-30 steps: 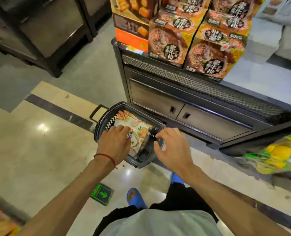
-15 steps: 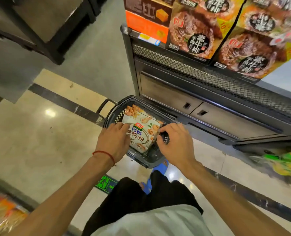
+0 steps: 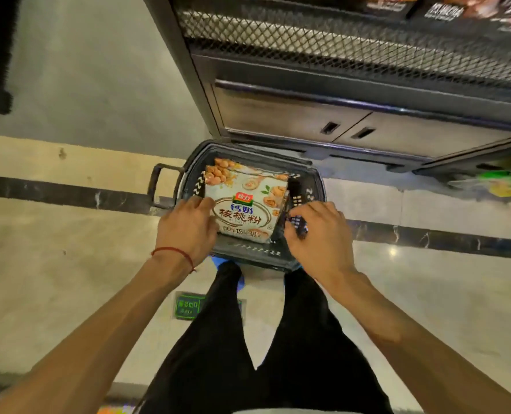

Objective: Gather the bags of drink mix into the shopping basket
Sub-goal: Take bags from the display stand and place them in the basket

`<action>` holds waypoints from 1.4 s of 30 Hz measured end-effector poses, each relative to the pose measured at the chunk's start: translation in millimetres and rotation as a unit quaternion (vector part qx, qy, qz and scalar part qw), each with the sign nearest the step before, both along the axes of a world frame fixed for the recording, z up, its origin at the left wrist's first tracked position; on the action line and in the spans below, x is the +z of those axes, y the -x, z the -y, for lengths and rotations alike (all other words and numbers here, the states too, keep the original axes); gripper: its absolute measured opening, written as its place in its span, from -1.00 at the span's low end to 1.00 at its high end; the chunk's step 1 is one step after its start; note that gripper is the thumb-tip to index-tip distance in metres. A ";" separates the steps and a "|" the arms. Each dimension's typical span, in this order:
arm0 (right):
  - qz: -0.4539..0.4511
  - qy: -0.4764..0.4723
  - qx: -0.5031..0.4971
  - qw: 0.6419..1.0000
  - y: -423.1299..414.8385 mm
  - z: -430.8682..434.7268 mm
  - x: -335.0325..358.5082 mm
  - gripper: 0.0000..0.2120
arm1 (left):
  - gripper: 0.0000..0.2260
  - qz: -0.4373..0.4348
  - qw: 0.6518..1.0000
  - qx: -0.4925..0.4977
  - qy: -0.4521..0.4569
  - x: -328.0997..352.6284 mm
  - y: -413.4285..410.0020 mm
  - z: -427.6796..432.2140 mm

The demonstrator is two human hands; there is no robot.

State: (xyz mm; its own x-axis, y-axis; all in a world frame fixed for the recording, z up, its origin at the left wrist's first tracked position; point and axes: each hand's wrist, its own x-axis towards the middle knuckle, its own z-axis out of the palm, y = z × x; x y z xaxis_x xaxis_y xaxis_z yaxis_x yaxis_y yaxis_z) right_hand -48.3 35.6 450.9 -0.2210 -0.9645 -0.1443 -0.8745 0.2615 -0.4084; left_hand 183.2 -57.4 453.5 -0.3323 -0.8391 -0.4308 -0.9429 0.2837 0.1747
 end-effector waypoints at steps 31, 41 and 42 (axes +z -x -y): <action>0.391 -0.168 -0.414 0.805 -39.7 26.8 -439.4 -0.20 | -0.13 -0.205 0.859 0.401 -0.245 -444.3 -34.0 50.3; 0.412 -0.124 -0.450 0.783 -49.6 17.9 -420.6 -0.45 | -0.12 -0.228 0.864 0.382 -0.236 -430.5 -37.0 41.9; 0.412 -0.125 -0.451 0.782 -49.6 17.7 -410.3 -0.48 | -0.14 -0.229 0.863 0.385 -0.232 -421.0 -36.6 41.2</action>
State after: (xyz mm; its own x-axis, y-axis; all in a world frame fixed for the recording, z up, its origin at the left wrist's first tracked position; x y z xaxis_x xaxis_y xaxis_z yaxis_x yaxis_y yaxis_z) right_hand 1.3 17.9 40.6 -0.5284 -0.3901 -0.7541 0.2430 0.7816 -0.5745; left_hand 219.8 -98.6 32.5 0.0227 -0.6591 -0.7517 -0.6220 -0.5980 0.5055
